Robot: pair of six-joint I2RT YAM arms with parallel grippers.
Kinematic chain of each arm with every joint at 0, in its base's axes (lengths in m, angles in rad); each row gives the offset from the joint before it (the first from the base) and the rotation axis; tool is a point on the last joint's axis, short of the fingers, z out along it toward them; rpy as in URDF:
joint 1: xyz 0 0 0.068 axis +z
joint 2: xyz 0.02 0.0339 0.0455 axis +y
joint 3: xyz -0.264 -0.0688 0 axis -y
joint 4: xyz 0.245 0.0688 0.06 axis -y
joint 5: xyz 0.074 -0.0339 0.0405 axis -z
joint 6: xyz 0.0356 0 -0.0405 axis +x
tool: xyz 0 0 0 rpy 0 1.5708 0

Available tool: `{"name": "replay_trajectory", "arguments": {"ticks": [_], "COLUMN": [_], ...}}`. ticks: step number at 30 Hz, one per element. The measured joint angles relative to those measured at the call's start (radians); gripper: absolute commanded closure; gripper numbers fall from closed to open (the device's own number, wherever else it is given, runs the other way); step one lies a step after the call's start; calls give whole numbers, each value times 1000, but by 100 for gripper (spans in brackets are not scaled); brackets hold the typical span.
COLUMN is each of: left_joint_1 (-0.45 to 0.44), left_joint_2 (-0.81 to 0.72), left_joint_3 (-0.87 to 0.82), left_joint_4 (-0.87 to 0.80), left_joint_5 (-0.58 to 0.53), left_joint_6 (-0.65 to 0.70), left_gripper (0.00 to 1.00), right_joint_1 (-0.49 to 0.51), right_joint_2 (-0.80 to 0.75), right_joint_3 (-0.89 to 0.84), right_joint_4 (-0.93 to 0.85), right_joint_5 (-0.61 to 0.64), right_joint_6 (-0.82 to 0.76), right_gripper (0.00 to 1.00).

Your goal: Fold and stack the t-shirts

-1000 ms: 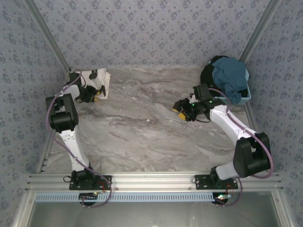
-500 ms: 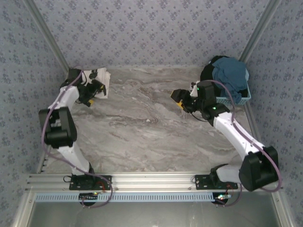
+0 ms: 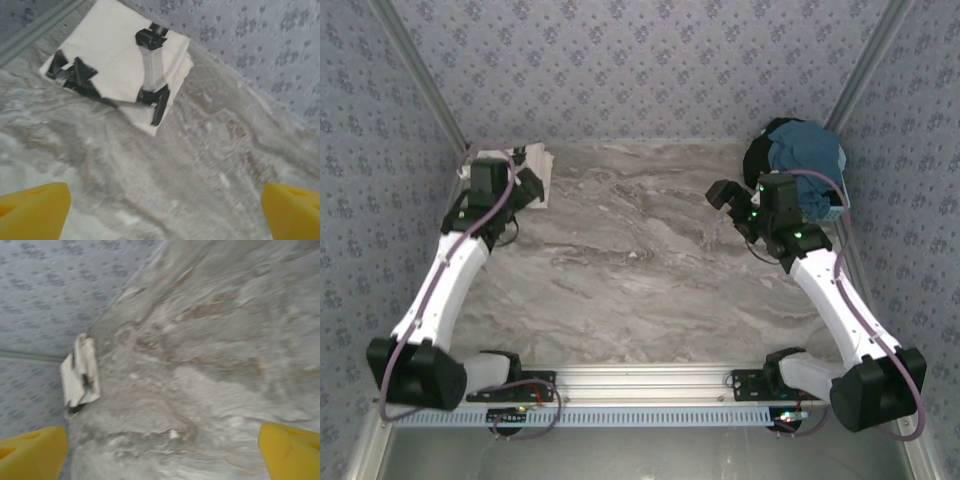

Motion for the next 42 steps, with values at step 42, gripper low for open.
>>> {"name": "replay_trajectory", "arguments": {"ticks": [42], "left_joint_1": [175], "left_joint_2": [343], "left_joint_3": [-764], "left_joint_4": [1324], "left_joint_5": [40], "left_joint_6": [557], "left_gripper": [2], "right_joint_1": [-219], "right_joint_2": [426], "right_joint_3": [-734], "right_joint_4": [1330], "right_joint_5": [393], "right_joint_6": [-861], "right_gripper": [0]}}
